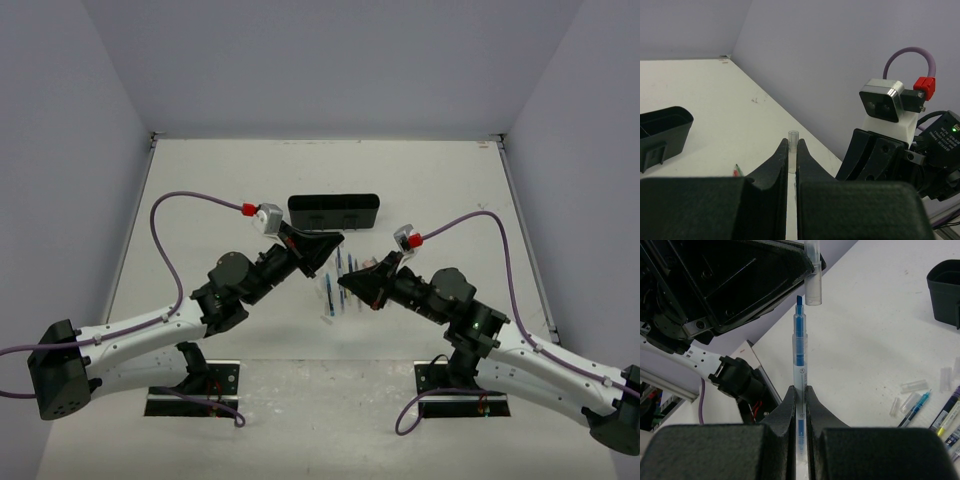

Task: Sort the stationery into containers
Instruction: Close the pen cap on the pen, then place the pen in the storage box.

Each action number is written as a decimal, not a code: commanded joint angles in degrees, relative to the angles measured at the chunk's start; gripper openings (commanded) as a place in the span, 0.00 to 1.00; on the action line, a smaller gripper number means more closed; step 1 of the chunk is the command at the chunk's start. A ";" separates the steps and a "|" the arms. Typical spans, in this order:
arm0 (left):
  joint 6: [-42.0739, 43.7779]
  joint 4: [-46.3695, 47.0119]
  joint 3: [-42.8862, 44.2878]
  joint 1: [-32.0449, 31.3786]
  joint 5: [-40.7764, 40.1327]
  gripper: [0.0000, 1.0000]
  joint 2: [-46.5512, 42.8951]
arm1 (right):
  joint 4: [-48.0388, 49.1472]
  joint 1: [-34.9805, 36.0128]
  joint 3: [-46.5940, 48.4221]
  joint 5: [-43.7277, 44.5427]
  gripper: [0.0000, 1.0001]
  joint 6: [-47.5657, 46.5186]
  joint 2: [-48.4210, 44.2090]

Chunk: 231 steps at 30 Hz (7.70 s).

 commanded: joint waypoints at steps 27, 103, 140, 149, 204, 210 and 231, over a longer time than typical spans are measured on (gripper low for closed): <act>-0.99 2.49 -0.08 -0.21 -1.36 0.00 -1.31 | -1.21 0.35 2.82 2.45 0.00 -0.47 -0.20; -0.13 3.60 2.21 -0.16 5.75 0.58 -3.35 | 4.12 0.35 10.72 -4.17 0.00 -9.92 5.54; -1.79 -1.25 -0.22 -0.28 12.87 0.00 0.12 | -2.26 -1.62 28.46 0.79 0.00 -15.09 10.42; -2.74 -0.48 -4.88 -1.56 11.08 0.00 -1.32 | -1.77 -5.69 33.05 -2.53 0.00 -12.46 13.00; 27.15 23.75 19.90 20.96 -19.09 0.00 39.98 | -12.18 -6.15 -2.48 7.70 0.99 -8.57 -8.96; 23.99 29.11 16.47 22.25 -16.52 0.00 43.20 | -10.08 -6.15 -3.07 3.30 0.99 -8.12 -7.25; 16.57 17.21 7.56 19.82 -19.34 0.68 22.89 | -19.56 -5.95 4.56 5.77 0.82 -3.56 8.81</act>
